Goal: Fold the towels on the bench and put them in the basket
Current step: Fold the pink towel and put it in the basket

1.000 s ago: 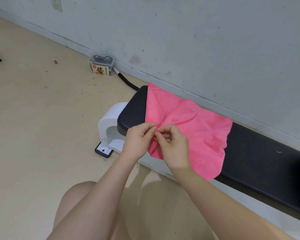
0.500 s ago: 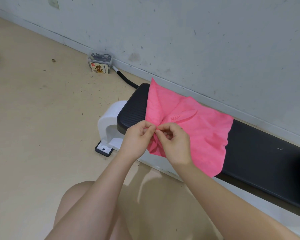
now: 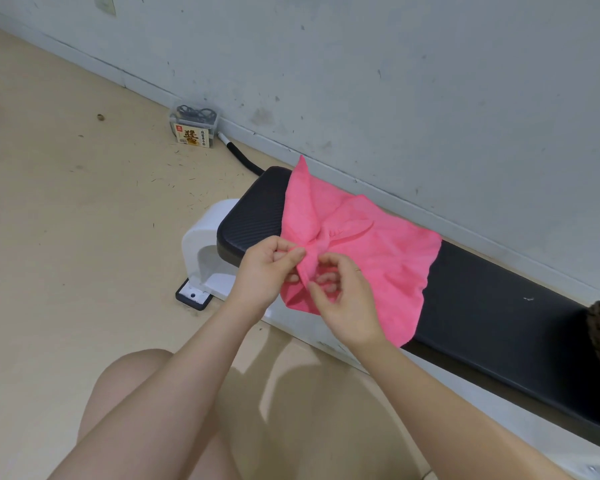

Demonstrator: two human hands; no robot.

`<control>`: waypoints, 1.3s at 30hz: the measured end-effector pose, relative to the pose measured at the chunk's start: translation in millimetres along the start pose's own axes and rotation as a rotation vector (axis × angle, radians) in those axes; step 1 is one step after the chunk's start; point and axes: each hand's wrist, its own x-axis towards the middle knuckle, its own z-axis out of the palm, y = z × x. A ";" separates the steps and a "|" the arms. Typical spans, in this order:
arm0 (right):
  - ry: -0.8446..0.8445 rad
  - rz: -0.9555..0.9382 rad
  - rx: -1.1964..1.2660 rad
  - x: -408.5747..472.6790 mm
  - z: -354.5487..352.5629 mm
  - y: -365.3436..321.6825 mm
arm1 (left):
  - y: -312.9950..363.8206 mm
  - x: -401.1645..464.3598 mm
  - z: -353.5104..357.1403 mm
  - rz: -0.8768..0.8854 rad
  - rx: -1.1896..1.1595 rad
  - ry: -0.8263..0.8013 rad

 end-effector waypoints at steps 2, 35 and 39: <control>0.050 -0.014 -0.026 -2.6 -10.6 0.3 | 9.4 -6.4 15.5 -0.001 -0.054 0.011; 0.400 -0.233 0.054 -123.7 -198.9 -16.9 | 130.6 -126.7 195.4 -0.039 -0.411 -0.421; 0.306 -0.100 0.058 -133.6 -205.4 6.0 | 131.7 -134.8 194.5 -0.085 -0.478 -0.372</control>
